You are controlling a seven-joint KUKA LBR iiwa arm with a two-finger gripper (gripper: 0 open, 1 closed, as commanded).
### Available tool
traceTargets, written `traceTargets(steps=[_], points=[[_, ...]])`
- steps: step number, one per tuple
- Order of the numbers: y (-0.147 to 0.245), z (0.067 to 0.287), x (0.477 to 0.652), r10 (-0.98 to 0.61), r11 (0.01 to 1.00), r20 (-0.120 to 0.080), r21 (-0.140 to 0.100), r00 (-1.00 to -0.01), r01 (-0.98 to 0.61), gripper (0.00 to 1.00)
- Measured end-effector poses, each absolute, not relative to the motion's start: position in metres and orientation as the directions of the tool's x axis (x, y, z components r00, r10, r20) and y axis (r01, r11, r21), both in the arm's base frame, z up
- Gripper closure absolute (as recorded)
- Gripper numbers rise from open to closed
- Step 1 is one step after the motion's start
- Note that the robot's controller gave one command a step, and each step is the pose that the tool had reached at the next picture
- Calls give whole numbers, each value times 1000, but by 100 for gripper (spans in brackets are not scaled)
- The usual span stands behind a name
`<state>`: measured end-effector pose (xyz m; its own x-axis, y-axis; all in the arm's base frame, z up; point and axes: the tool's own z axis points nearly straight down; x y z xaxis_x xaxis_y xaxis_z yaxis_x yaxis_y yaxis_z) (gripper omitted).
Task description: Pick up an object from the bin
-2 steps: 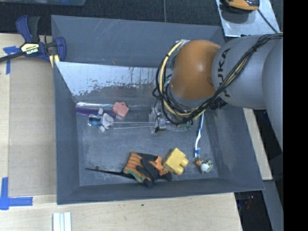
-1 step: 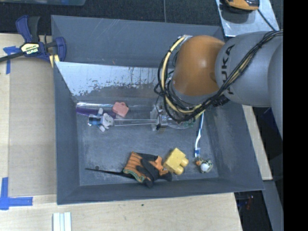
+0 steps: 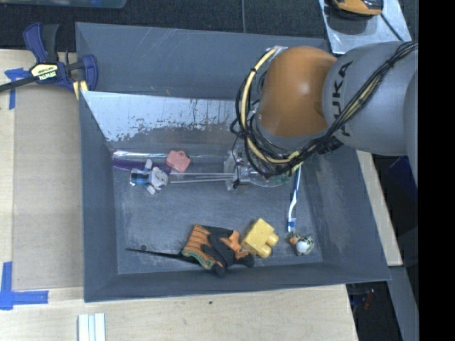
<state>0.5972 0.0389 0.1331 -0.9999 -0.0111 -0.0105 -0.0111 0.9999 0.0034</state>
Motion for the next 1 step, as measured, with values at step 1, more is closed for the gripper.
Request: traceTargets(steps=[1], points=[[39, 161, 597, -10, 1000, -9, 3, -1000, -10, 100]])
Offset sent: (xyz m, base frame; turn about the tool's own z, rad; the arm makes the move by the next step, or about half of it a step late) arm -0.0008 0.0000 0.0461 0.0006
